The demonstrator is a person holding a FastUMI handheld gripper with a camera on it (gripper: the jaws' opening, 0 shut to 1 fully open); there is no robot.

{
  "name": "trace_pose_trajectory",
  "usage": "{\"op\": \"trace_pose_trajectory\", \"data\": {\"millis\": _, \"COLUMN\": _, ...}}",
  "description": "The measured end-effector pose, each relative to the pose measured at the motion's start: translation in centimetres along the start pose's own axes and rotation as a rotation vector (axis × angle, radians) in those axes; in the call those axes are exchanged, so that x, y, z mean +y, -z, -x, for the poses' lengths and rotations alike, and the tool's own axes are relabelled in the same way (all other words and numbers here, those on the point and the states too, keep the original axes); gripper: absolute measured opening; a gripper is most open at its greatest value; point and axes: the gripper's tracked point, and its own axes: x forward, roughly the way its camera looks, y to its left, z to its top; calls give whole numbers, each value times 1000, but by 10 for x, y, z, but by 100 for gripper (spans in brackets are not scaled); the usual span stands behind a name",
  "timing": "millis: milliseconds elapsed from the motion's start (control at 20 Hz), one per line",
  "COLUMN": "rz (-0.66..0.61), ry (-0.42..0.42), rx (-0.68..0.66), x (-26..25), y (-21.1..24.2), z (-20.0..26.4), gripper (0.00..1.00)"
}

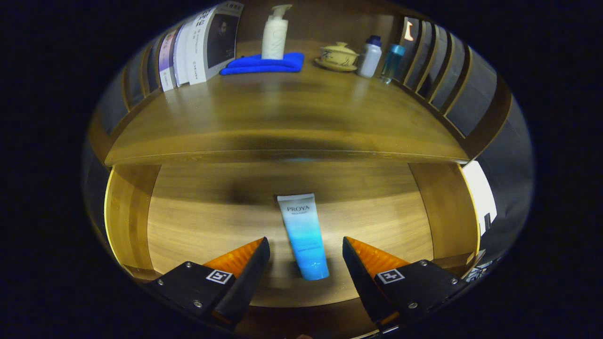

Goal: Pull open the drawer, take out the items inside it, and place them on the countertop above the cabinet.

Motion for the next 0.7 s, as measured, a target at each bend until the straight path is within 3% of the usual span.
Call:
{"op": "trace_pose_trajectory", "data": {"millis": 400, "rz": -106, "ry": -20, "rx": 92, "x": -14, "y": 12, "z": -18, "gripper": 92}}
{"op": "trace_pose_trajectory", "data": {"millis": 600, "rz": -163, "ry": -77, "rx": 114, "x": -7, "y": 17, "z": -25, "gripper": 83}}
{"op": "trace_pose_trajectory", "data": {"millis": 700, "rz": -158, "ry": -102, "rx": 106, "x": -1, "y": 16, "z": -28, "gripper": 73}}
